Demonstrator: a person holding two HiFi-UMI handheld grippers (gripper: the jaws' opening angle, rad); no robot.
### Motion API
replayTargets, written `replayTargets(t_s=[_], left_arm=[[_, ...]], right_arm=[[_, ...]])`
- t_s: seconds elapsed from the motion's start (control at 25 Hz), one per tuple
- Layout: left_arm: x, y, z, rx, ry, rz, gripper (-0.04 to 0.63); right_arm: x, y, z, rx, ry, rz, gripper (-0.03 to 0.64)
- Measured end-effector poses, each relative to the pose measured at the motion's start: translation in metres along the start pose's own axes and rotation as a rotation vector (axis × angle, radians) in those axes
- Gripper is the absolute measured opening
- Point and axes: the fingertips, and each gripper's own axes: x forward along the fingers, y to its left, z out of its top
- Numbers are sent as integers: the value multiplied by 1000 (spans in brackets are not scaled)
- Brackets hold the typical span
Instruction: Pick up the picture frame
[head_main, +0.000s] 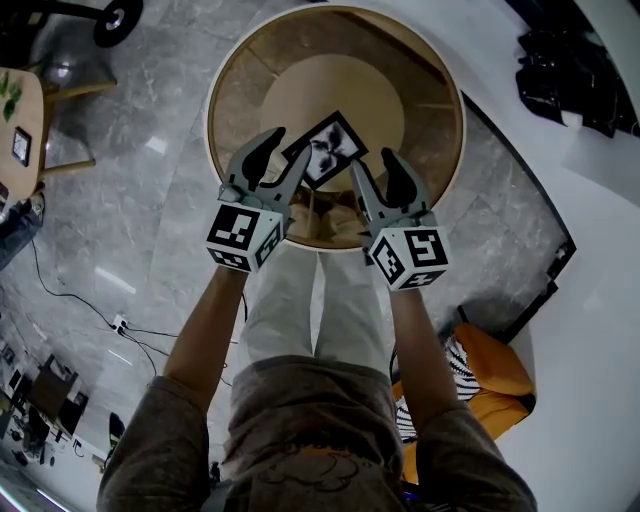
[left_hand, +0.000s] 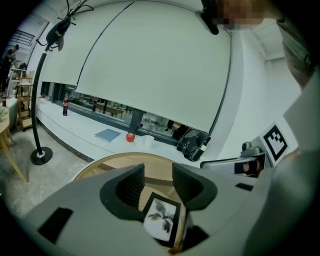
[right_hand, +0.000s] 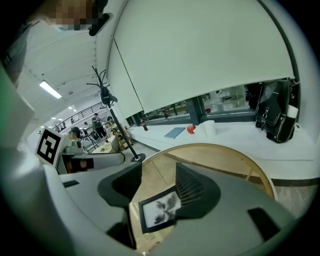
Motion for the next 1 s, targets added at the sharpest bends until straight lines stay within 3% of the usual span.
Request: replayTargets(t_s=[0.48, 1.0], left_arm=[[17, 7, -20, 34, 89, -16, 173], [48, 15, -76, 75, 217, -54, 173]], right_arm=[[6, -21, -27, 63, 70, -66, 198], [29, -39, -112, 202, 248, -133, 193]])
